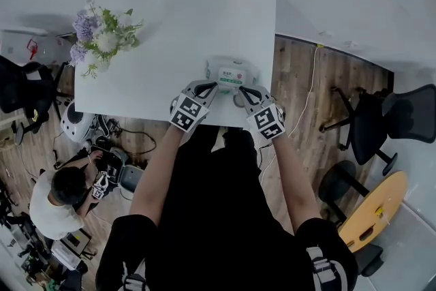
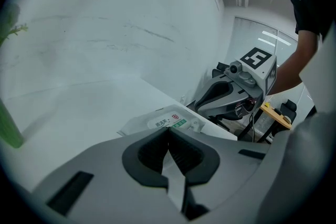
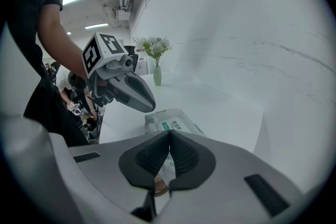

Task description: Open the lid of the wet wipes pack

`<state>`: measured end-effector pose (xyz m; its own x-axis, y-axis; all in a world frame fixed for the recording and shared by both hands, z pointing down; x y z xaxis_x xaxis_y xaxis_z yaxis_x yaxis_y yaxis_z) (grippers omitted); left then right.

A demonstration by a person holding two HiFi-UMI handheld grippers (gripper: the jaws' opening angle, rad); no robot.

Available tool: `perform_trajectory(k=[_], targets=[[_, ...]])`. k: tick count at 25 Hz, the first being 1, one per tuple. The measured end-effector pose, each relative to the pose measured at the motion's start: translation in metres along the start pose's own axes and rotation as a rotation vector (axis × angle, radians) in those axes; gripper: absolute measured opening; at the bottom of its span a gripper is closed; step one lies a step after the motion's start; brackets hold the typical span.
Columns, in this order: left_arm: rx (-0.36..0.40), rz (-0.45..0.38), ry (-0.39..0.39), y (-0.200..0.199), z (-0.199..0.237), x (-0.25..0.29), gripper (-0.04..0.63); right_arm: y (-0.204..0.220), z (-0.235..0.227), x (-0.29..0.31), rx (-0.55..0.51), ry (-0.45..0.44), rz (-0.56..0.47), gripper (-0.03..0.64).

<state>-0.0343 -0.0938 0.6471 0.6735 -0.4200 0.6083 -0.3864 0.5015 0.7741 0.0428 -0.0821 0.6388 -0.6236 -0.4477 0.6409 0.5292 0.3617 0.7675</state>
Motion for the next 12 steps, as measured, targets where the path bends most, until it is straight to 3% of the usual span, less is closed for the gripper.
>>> perform_trajectory(k=[12], targets=[[-0.033, 0.032, 0.031, 0.019, 0.019, 0.020, 0.021, 0.008, 0.004, 0.033, -0.116, 0.038, 0.068, 0.061]])
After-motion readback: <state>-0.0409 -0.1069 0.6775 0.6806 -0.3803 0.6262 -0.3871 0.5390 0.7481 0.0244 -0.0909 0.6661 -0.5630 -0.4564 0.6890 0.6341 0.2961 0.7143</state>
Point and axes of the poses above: the fingertips, and each gripper's own axes: x forward along the fingers, z to its left, y out of its underside, the point moved 1 cm from there along -x, backward along the fingers, and after that the axes turned 1 degree about x, right-handed, at the moved point
